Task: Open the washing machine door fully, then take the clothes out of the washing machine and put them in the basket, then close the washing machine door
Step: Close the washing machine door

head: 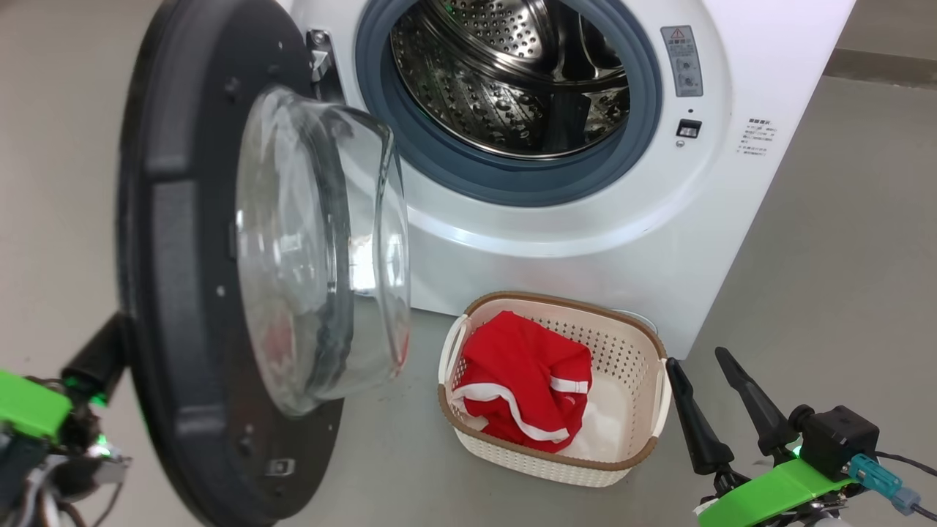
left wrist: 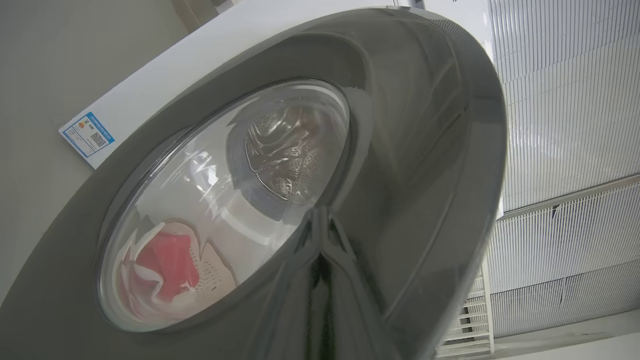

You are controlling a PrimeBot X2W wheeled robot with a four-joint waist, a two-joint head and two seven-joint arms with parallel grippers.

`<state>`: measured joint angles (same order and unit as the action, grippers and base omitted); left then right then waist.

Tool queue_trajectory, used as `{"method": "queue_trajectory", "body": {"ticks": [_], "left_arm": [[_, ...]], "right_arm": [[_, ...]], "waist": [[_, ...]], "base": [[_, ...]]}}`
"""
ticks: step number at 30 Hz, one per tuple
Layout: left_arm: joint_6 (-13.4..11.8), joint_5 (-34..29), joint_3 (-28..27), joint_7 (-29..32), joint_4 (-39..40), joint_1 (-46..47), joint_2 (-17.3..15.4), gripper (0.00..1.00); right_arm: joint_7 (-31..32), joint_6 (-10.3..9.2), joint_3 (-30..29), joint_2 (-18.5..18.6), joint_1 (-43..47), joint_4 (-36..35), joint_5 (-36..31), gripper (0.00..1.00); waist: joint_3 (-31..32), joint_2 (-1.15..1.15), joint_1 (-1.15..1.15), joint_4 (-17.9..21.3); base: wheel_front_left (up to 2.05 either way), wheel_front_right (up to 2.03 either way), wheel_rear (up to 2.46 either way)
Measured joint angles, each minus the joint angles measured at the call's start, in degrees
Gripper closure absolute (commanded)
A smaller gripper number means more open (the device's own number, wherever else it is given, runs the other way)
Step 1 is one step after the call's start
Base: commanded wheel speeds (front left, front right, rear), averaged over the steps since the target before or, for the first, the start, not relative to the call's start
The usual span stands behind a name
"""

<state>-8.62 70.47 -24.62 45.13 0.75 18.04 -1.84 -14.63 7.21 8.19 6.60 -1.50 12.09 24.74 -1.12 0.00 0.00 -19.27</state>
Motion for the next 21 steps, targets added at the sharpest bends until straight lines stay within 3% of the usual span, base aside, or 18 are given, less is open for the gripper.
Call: {"method": "queue_trajectory", "body": {"ticks": [10, 21], "left_arm": [[-1.0, 5.5, 7.4, -4.7, 4.1, -3.9, 0.0, 1.00], [-1.2, 9.1, 11.5, -6.9, 5.8, -5.4, -0.1, 1.00]], "right_arm": [[0.0, 0.00, 0.2, 0.2, -0.5, 0.2, 0.5, 0.00], [0.0, -0.01, 0.4, 0.5, -1.5, 0.5, 0.6, 0.00]], "waist": [[-0.9, 0.00, 0.00, 1.3], [-1.9, 0.00, 0.00, 3.4]], "base": [[0.00, 0.00, 0.00], [0.00, 0.00, 0.00]]}}
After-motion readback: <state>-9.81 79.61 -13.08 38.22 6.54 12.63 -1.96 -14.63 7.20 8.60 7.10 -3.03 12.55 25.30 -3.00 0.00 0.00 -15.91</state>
